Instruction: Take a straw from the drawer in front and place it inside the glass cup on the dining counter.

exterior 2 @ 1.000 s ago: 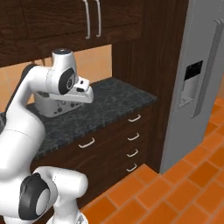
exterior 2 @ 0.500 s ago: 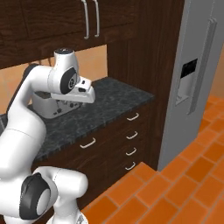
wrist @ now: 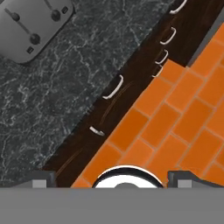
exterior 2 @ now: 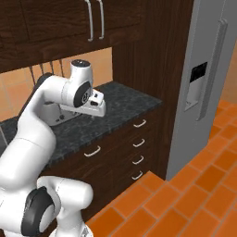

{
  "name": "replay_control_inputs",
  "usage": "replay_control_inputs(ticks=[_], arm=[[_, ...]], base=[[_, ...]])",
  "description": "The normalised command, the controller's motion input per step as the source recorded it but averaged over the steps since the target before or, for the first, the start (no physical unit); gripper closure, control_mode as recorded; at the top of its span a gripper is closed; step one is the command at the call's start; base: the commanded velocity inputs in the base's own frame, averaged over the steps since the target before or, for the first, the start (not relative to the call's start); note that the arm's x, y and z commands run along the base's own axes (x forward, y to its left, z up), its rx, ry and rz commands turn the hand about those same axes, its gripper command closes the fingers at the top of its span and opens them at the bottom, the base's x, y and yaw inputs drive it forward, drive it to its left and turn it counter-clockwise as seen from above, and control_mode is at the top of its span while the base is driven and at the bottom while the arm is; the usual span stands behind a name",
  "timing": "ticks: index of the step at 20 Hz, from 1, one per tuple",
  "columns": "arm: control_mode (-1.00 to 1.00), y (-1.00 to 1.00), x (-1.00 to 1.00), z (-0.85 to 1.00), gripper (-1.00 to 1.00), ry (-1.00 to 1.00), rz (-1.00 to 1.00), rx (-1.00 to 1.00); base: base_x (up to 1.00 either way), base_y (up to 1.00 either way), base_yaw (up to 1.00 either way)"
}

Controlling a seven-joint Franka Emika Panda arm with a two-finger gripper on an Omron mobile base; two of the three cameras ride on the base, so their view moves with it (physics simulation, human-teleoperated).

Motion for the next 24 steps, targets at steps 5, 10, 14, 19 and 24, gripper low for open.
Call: replay_control_inputs(ticks=[5, 10, 14, 19, 24], arm=[[-1.0, -0.51, 0.02, -0.97, -1.0, -0.05, -0.01, 0.27], [-1.0, -0.35, 0.0, -0.78, -1.0, 0.07, -0.03, 0.26], [-1.0, -0.03, 0.25, -0.77, -1.0, 0.0, 0.0, 0.38], [-1.0, 0.21, 0.4, -0.65, -1.0, 0.0, 0.0, 0.34], [-1.0, 0.27, 0.21, -0.5, -1.0, 0.04, 0.0, 0.26]], base=[[0.0, 0.0, 0.0], [0.0, 0.0, 0.0], [0.0, 0.0, 0.0], [0.0, 0.0, 0.0], [0.0, 0.0, 0.0]])
